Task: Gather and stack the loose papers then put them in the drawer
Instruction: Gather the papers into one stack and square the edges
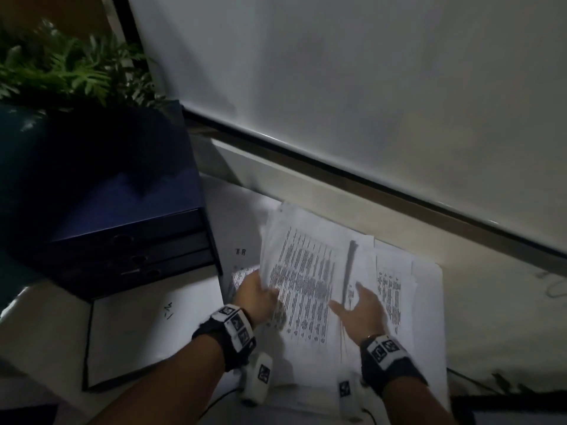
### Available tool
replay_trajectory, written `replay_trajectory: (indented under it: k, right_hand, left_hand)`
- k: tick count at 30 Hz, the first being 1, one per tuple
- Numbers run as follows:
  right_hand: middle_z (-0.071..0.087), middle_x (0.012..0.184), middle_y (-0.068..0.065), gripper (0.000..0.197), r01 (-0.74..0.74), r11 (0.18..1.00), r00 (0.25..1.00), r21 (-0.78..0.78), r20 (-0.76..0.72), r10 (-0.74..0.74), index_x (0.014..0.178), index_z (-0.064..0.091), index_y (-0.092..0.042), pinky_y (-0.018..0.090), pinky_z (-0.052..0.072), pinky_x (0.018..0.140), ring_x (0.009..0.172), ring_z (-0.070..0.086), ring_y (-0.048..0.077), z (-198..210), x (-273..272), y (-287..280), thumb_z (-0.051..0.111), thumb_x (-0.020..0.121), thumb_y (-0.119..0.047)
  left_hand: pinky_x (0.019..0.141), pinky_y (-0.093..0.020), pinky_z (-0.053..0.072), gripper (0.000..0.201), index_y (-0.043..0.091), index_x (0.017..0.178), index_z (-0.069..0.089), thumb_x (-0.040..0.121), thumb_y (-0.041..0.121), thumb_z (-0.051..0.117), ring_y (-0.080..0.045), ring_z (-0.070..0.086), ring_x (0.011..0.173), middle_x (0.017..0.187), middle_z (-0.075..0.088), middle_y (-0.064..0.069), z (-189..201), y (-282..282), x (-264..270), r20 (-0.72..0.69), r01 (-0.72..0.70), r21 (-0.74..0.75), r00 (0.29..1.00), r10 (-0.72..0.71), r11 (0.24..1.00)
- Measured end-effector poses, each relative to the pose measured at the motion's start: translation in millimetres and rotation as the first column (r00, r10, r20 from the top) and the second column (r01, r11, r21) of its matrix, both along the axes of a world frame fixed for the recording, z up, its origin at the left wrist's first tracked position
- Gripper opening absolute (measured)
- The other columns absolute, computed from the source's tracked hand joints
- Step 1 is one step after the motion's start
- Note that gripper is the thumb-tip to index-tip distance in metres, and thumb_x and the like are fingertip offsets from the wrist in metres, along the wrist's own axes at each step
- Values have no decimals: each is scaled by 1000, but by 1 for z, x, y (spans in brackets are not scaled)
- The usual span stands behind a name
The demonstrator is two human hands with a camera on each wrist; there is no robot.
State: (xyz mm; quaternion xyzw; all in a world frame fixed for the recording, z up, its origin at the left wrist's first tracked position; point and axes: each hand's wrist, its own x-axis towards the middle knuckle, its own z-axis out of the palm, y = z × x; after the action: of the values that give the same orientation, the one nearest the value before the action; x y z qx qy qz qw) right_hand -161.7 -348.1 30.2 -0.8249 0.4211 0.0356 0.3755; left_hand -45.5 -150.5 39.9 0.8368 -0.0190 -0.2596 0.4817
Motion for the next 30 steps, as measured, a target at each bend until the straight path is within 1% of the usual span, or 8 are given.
replay_trajectory:
  k: [4, 7, 10, 15, 17, 19, 24, 30]
  right_hand:
    - [53, 145, -6, 91, 5, 936, 906, 352, 394, -153, 146, 40, -31, 50, 42, 108, 128, 55, 17, 56, 11, -21, 87, 69, -42]
    - [76, 103, -5, 32, -9, 968, 786, 250, 600, -148, 109, 71, -22, 49, 56, 93, 97, 73, 12, 106, 26, -21, 82, 79, -19]
    - [74, 96, 17, 34, 77, 986, 728, 148, 668, -157, 99, 71, -1, 53, 59, 80, 88, 72, 36, 134, 30, -10, 82, 78, -25]
    - [73, 90, 11, 31, 49, 991, 902, 124, 420, -97, 102, 67, -7, 37, 61, 69, 86, 73, 33, 92, 18, 17, 79, 82, -27]
    - [70, 110, 0, 39, -16, 991, 952, 133, 305, -26, 122, 60, -11, 34, 56, 86, 104, 68, 24, 66, 12, 17, 75, 86, -18]
    - [55, 137, 1, 60, 45, 997, 985, 63, 166, -55, 143, 45, -12, 34, 44, 101, 126, 54, 25, 45, 5, 6, 70, 89, -18]
    - [32, 158, 13, 99, 134, 986, 973, -99, -177, -150, 154, 25, -7, 46, 31, 114, 145, 31, 32, 1, -10, -6, 72, 80, -52]
    - [18, 161, 12, 124, 24, 985, 907, -173, -410, -94, 156, 15, -12, 58, 28, 113, 147, 20, 36, -14, -3, 11, 71, 64, -75]
  left_hand:
    - [76, -35, 61, 16, 12, 103, 70, 88, 5, 69, -19, 73, 85, 90, 77, -2, 56, 6, 12, 64, 31, -355, 998, -9, 934]
    - [67, -24, 59, 13, 3, 99, 69, 87, 1, 70, -10, 71, 77, 87, 75, -7, 101, -5, 24, 171, 42, -457, 985, 41, 889]
    - [60, -9, 50, 11, 6, 92, 70, 85, -2, 71, 8, 66, 64, 76, 71, 7, 124, -11, 24, 297, 75, -505, 951, 91, 860]
    - [78, -27, 61, 22, 11, 108, 68, 87, 18, 72, 0, 72, 80, 90, 76, 6, 68, 0, 4, 94, 20, -378, 995, 17, 926]
    - [83, -41, 60, 13, 21, 98, 72, 89, 30, 69, -10, 74, 84, 90, 77, 6, 46, 1, 0, 87, -17, -273, 995, 43, 962]
    - [71, -35, 58, 10, 20, 83, 69, 92, 22, 65, -20, 69, 73, 79, 73, 2, 44, -1, 8, 159, -86, -242, 979, 127, 966]
    - [58, -32, 41, 21, 10, 70, 53, 90, 4, 55, -28, 54, 60, 63, 55, -13, 56, 21, 39, 390, -116, -21, 914, 115, 993]
    - [58, -28, 41, 14, 7, 78, 65, 91, 13, 65, -23, 58, 65, 69, 63, -8, 46, 53, 48, 252, -103, 46, 964, 88, 994]
